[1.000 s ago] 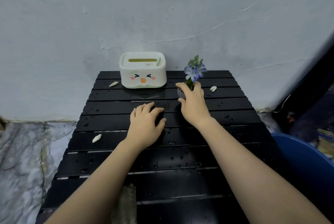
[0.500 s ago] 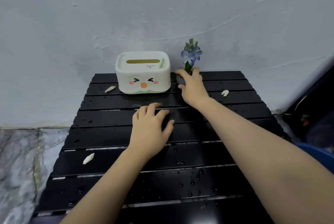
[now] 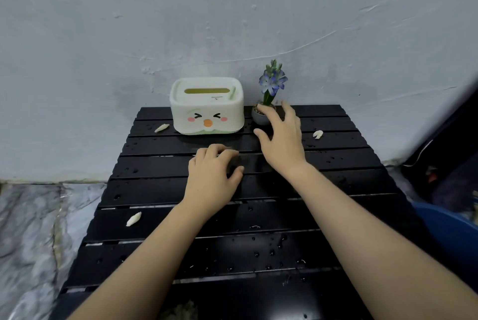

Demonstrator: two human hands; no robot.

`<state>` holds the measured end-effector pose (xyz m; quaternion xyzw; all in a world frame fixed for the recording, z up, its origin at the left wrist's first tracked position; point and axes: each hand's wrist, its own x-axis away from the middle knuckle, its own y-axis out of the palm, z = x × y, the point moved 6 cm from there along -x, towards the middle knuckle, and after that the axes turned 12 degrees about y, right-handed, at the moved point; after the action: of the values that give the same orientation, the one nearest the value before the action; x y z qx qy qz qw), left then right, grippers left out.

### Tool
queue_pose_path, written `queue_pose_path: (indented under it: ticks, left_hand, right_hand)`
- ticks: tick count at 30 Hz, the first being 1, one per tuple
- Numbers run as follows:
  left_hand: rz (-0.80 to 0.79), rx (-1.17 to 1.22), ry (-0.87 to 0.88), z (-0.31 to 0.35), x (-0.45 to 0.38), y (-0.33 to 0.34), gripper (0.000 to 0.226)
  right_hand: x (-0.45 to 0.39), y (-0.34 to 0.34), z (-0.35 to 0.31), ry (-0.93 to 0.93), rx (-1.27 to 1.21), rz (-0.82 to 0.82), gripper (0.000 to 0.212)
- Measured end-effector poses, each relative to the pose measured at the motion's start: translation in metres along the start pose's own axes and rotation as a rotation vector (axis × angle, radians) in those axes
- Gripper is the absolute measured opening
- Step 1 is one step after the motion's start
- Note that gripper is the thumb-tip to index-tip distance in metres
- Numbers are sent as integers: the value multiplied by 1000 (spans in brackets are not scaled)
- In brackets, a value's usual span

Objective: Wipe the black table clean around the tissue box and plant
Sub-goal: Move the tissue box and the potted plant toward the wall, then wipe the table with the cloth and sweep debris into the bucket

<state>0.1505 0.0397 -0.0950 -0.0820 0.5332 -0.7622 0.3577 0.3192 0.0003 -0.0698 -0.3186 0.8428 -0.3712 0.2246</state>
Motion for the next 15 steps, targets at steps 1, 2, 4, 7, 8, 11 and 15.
queue_pose_path:
  ticks: [1,2,4,7,8,11,15]
  left_hand:
    - [24,19,0,3,1,-7,37]
    - [51,41,8,7,1,-15,35]
    - [104,82,30,17,7,-37,30]
    - [147,115,60,33,21,-65,23]
    - [163,115,70,40,32,-76,21]
    - [195,123,74,58,75,-102,18]
    - [214,47,4,63,154,-105,29]
  right_hand:
    - [14,-8,-3,-24,12,33,46]
    - [28,-15,-5,-52,17,55,43]
    - [59,-31,-13,-102,17,65,38]
    - [104,-48,-23,-172,52,30,34]
    - [123,-55,-27,-195,58,18,33]
    - [179,-69,-30,-245,65,-22,31]
    - [234,-60,-13,-254,218,-158,41]
